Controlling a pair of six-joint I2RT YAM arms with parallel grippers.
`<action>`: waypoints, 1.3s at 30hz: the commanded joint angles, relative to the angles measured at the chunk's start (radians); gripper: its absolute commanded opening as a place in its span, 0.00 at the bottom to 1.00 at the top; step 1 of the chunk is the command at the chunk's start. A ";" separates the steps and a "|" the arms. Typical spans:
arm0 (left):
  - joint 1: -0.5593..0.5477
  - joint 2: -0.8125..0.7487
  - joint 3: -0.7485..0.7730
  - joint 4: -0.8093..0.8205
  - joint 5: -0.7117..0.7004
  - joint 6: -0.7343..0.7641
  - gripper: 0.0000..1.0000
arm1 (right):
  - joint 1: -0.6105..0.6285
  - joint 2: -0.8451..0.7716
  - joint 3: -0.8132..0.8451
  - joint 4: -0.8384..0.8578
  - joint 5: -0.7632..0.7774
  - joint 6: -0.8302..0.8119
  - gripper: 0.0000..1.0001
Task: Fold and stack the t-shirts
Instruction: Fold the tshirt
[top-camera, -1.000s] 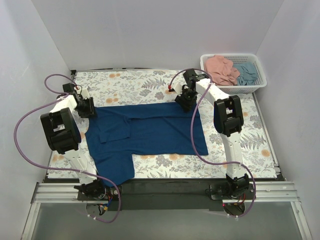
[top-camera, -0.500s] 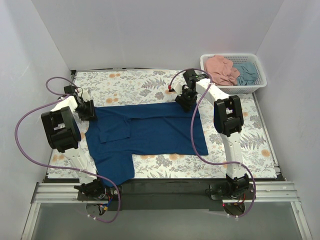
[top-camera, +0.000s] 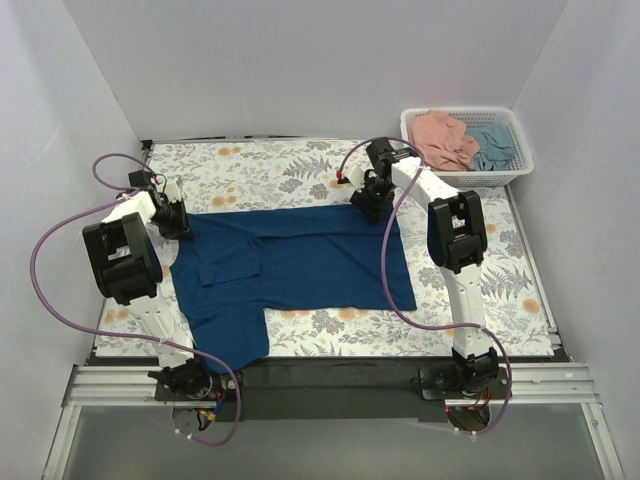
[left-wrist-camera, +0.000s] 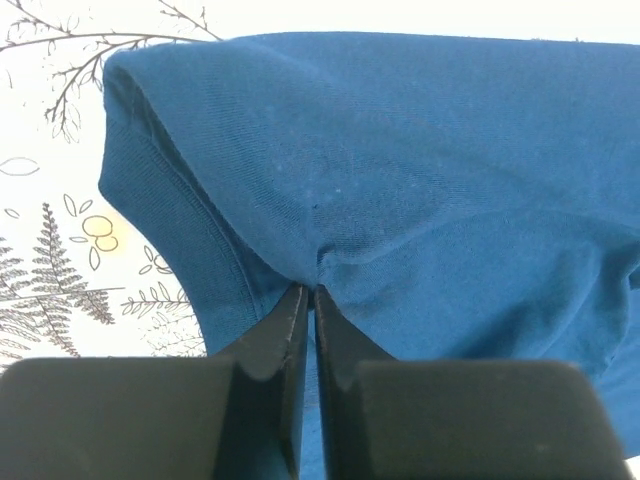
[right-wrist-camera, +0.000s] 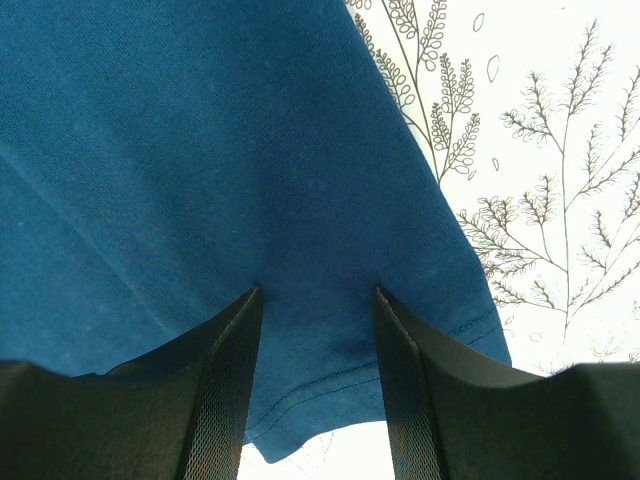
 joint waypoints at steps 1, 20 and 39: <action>-0.007 -0.051 0.033 -0.010 0.028 -0.003 0.02 | -0.005 -0.012 -0.003 0.004 0.012 -0.005 0.54; -0.005 -0.156 -0.071 -0.068 -0.059 0.032 0.00 | -0.005 -0.010 0.000 0.006 0.041 -0.012 0.52; -0.008 -0.221 0.056 -0.010 0.030 0.041 0.22 | -0.005 -0.085 -0.005 0.004 0.027 -0.014 0.51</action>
